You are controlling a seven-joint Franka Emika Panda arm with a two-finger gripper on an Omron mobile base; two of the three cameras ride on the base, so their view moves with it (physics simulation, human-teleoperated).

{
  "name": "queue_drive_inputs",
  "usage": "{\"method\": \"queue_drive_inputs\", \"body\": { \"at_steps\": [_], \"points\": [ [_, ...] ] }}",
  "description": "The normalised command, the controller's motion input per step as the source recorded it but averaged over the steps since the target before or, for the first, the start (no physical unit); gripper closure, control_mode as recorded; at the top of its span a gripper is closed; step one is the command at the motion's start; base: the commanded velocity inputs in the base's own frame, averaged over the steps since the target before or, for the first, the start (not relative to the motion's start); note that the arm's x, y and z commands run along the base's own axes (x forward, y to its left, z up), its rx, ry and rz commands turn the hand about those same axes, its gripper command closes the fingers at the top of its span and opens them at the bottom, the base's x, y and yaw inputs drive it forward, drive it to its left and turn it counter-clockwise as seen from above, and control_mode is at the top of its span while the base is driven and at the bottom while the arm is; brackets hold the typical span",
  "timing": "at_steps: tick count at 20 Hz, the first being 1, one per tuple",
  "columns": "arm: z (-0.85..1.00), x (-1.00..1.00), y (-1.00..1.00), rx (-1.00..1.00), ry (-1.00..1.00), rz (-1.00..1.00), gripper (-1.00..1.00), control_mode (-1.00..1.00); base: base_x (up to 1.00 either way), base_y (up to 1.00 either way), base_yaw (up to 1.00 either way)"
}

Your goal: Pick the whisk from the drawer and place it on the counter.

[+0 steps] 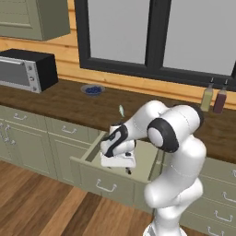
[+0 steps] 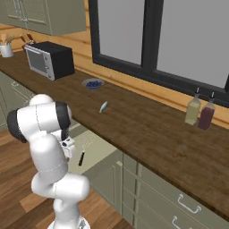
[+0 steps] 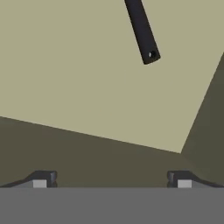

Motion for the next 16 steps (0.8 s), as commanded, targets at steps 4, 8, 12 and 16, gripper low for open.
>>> {"method": "queue_drive_inputs", "body": {
  "at_steps": [4, 8, 12, 16],
  "points": [
    [0.00, -1.00, 0.77, 0.00, 0.19, 0.00, -1.00, -1.00, 0.00, 0.00, 0.00],
    [0.18, -0.96, 0.66, 0.00, 0.19, 0.00, -1.00, -1.00, 0.00, 0.00, 0.00],
    [0.60, -0.19, 0.02, 0.00, -0.09, -0.02, -1.00, -1.00, 0.00, 0.00, 0.00],
    [0.36, 0.18, -0.40, 0.00, -0.22, 0.00, -1.00, -1.00, 0.00, 0.00, 0.00]
  ]
}}
